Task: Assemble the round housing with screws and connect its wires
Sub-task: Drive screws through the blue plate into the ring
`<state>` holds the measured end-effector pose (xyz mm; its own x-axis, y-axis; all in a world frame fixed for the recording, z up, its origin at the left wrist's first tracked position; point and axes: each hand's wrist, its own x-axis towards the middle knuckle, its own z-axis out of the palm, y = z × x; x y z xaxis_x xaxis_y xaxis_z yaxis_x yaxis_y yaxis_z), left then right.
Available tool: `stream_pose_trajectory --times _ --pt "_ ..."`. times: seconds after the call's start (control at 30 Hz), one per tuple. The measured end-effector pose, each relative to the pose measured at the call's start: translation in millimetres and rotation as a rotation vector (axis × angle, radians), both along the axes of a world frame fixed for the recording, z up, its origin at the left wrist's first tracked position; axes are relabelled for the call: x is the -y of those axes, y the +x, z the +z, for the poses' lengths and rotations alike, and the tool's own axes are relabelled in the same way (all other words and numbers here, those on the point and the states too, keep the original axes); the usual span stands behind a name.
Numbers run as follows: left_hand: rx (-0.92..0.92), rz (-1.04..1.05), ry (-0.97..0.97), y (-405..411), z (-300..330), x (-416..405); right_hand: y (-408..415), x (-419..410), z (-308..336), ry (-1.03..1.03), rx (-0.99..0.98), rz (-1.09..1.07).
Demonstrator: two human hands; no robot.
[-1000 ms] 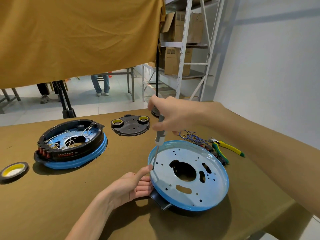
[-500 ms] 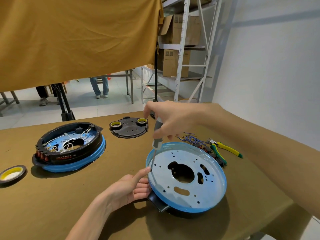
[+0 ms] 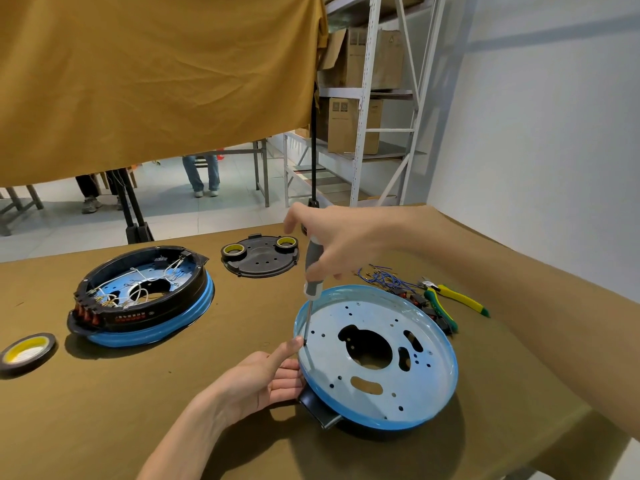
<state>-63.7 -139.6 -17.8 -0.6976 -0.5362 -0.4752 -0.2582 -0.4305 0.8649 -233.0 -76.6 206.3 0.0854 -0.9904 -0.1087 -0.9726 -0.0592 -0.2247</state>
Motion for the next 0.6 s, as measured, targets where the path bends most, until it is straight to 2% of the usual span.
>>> stream_pose_trajectory --times 0.13,0.27,0.4,0.5,0.6 --pt "0.007 -0.011 0.020 -0.4 2.0 0.2 0.9 1.4 -3.9 -0.149 -0.175 -0.023" --pt "0.012 -0.003 0.009 0.0 1.7 0.5 -2.1 0.3 2.1 0.008 0.038 -0.016" --pt "0.016 -0.002 0.031 -1.9 3.0 -0.9 0.1 3.4 -5.4 -0.069 -0.066 -0.034" --pt "-0.013 0.009 0.068 -1.8 2.6 0.2 -1.6 1.4 -4.2 0.041 0.070 -0.016" --pt "-0.029 -0.001 0.095 -0.5 2.0 0.6 -2.0 1.7 -4.7 -0.020 0.053 0.013"
